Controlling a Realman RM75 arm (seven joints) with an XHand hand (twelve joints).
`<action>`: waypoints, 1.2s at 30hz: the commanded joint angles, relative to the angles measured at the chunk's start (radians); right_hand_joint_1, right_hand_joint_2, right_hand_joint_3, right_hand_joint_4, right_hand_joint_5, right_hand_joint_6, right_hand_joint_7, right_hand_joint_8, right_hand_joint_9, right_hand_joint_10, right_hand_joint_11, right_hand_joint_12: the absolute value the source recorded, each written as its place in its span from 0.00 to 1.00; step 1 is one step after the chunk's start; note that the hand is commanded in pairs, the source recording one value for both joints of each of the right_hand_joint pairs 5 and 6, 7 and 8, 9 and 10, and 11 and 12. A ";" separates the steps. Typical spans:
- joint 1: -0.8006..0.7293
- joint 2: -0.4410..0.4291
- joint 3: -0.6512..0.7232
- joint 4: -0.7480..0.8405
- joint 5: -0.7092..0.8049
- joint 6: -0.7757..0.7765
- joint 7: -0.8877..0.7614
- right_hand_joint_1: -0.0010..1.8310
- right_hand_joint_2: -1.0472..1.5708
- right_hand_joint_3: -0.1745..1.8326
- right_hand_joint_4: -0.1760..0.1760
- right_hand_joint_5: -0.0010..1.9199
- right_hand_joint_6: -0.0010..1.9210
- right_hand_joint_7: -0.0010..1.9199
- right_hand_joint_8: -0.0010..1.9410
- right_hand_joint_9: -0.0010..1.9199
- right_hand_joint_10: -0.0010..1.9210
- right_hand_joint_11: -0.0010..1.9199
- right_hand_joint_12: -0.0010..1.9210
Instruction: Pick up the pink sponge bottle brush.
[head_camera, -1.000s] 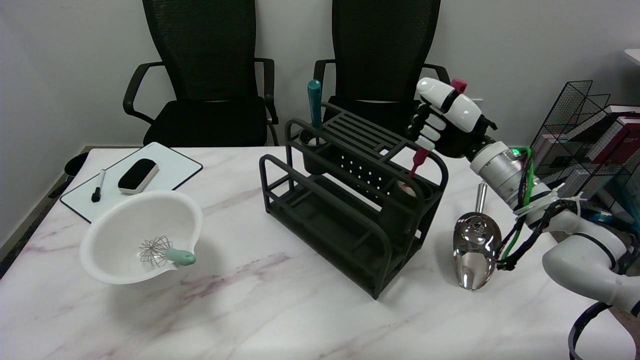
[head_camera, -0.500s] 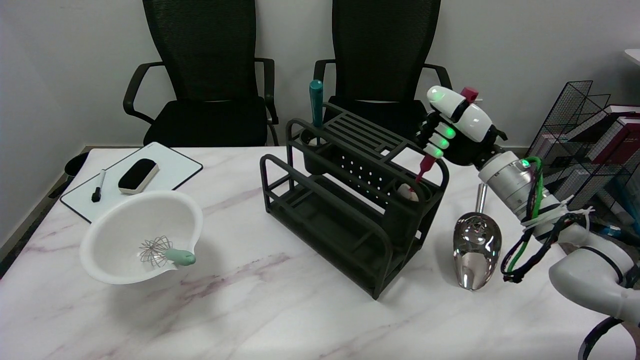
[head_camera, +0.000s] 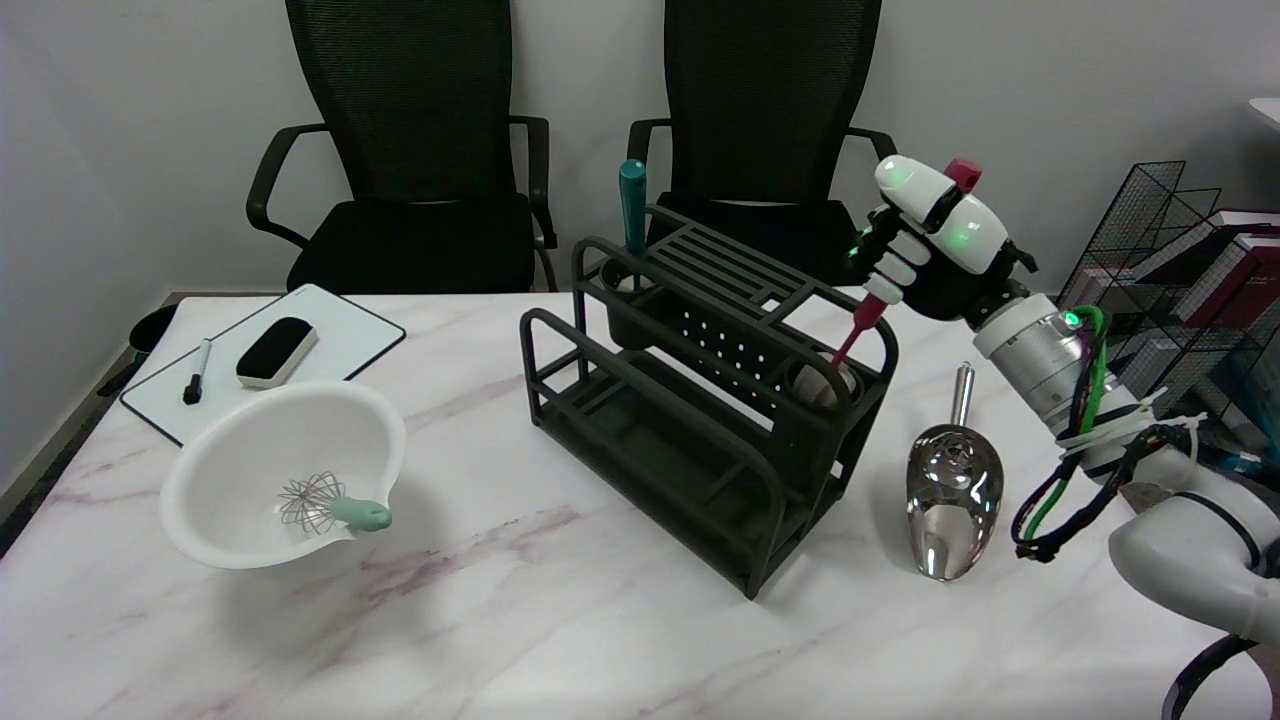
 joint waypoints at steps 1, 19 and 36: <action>0.014 0.005 0.071 0.078 0.002 -0.078 0.000 0.57 1.00 0.29 0.50 1.00 1.00 1.00 0.99 1.00 1.00 1.00 1.00; -0.017 0.107 0.187 0.193 -0.008 -0.174 0.001 0.58 1.00 0.27 0.50 1.00 1.00 1.00 0.99 1.00 1.00 1.00 1.00; -0.017 0.152 0.246 0.246 -0.008 -0.240 0.001 0.58 1.00 0.25 0.50 1.00 1.00 1.00 0.99 1.00 1.00 1.00 1.00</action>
